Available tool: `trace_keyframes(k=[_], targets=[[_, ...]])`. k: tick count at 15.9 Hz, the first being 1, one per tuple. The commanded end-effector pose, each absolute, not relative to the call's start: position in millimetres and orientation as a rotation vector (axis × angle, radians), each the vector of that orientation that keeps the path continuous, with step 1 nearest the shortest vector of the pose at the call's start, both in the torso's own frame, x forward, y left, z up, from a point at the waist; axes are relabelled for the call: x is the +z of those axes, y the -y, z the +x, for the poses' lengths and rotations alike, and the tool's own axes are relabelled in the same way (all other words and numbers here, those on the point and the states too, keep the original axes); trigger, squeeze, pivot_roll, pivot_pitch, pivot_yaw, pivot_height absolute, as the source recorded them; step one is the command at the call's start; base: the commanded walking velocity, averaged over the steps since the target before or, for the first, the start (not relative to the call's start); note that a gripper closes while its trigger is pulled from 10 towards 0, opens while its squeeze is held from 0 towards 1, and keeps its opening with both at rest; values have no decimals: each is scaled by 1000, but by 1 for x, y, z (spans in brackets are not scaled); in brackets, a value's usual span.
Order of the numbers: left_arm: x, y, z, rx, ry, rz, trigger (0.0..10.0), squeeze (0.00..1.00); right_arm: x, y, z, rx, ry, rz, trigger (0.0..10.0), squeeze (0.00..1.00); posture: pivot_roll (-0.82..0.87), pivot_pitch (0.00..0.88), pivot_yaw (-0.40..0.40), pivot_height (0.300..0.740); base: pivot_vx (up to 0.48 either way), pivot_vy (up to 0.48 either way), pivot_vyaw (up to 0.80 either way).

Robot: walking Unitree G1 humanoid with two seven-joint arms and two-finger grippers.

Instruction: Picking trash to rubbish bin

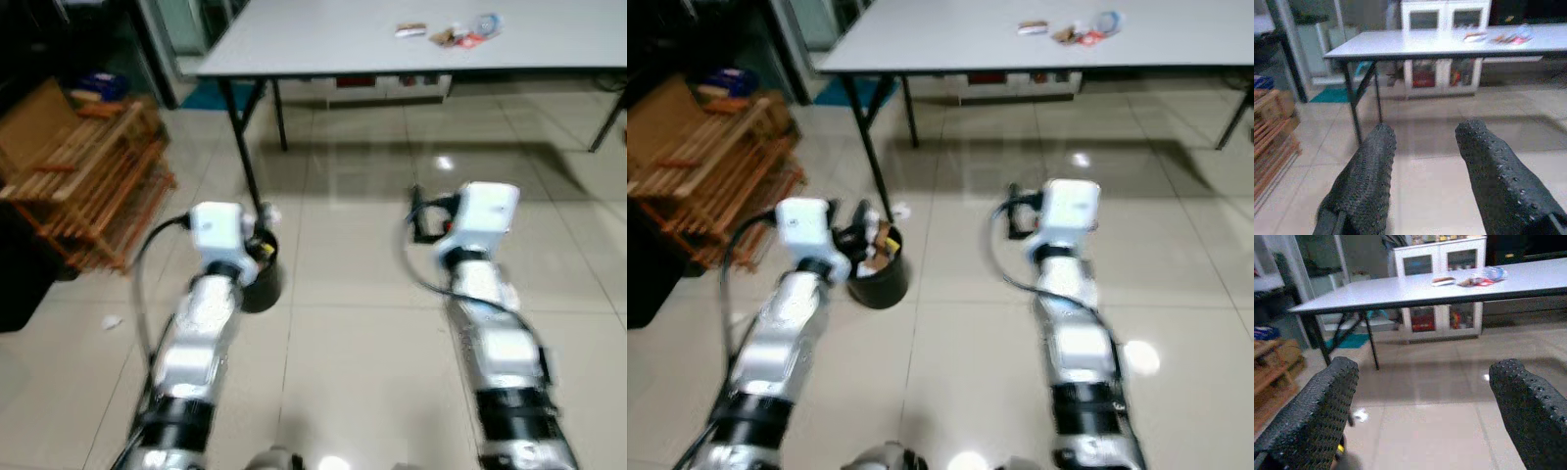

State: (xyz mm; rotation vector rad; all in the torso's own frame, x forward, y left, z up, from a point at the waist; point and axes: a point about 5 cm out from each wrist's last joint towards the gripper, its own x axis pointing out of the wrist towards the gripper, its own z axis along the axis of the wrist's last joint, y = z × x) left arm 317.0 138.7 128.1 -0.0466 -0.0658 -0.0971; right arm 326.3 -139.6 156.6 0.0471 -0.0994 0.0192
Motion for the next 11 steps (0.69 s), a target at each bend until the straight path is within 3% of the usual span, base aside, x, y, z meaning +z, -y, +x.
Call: trace_keyframes(k=[1, 11], targets=[[134, -133, 318, -109, 81, -53, 10000, 0, 161, 146, 328, 1, 106, 37, 10000, 0, 6, 123, 97, 720, 394, 0, -800], [137, -128, 323, -114, 87, -52, 10000, 0, 165, 149, 331, -18, 122, 46, 10000, 0, 16, 129, 79, 720, 428, 0, 0]])
